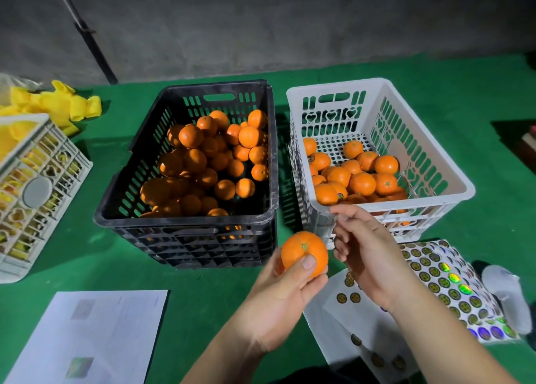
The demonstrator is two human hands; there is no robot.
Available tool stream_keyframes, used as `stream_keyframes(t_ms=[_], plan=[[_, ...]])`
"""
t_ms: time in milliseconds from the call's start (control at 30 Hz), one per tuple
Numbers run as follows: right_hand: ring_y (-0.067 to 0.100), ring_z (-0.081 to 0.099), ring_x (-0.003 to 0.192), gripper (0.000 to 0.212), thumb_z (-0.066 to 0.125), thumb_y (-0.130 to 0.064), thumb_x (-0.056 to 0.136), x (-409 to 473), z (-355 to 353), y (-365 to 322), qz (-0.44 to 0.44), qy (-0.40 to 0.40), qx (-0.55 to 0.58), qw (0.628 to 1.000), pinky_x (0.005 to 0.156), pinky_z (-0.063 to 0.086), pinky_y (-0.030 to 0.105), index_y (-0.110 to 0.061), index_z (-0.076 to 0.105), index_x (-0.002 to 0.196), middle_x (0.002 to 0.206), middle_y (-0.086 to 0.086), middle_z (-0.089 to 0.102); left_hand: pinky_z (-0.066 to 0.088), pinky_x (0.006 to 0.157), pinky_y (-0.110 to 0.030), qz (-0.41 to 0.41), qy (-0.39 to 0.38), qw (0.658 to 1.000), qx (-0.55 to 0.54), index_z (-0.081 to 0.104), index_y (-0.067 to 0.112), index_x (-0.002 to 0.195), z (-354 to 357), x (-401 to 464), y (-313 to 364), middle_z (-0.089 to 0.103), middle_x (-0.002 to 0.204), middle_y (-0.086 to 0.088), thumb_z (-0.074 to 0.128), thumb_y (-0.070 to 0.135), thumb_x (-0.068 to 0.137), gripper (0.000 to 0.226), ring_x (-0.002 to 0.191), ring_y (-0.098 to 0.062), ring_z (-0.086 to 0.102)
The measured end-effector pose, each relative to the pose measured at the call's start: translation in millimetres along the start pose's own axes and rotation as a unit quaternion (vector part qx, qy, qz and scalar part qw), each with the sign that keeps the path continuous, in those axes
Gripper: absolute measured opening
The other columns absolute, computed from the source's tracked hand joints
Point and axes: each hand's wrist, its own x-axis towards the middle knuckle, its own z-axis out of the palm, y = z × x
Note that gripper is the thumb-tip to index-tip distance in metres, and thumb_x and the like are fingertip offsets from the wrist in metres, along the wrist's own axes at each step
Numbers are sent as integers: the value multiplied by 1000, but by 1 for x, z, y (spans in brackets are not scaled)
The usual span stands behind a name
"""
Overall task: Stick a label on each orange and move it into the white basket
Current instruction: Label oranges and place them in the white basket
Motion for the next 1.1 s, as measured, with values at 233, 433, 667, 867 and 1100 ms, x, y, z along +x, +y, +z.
stream_keyframes(t_ms=[233,433,667,867,1100], plan=[[15,58,64,11,71,-30,92,-13,-14,-4,-25,-84,-225,970,63,50,22,-26,79,98,77,1,70,54,101,-32,54,-26,992,115,51,12,140,0,-1,7,71,129,-7,99,37,65,92,127,-27,64],[6,68,78,31,69,-5,96,-17,-11,-6,-118,-27,-266,956,71,51,14,-34,79,91,87,-3,78,50,110,-43,73,-28,981,177,52,16,138,-3,-3,6,72,124,-5,96,38,69,85,128,-34,63],[11,57,66,14,72,-18,94,-30,-6,-24,-124,22,-200,972,60,47,15,-24,75,82,70,1,64,55,102,-39,126,-12,957,261,54,33,133,-3,-1,7,70,127,-4,89,21,79,65,117,-29,68],[6,56,62,7,73,-30,84,-43,3,-46,-118,-110,-261,952,61,46,15,-24,77,82,68,-4,66,56,86,-26,183,-3,931,317,57,41,126,-3,1,5,68,117,7,92,16,76,66,102,-15,71],[8,64,74,8,75,-34,82,-39,4,-44,-100,-136,-301,938,69,49,20,-29,75,88,81,1,72,57,87,-25,200,3,912,358,51,43,134,-2,1,2,66,120,7,93,40,75,73,106,-16,70]])
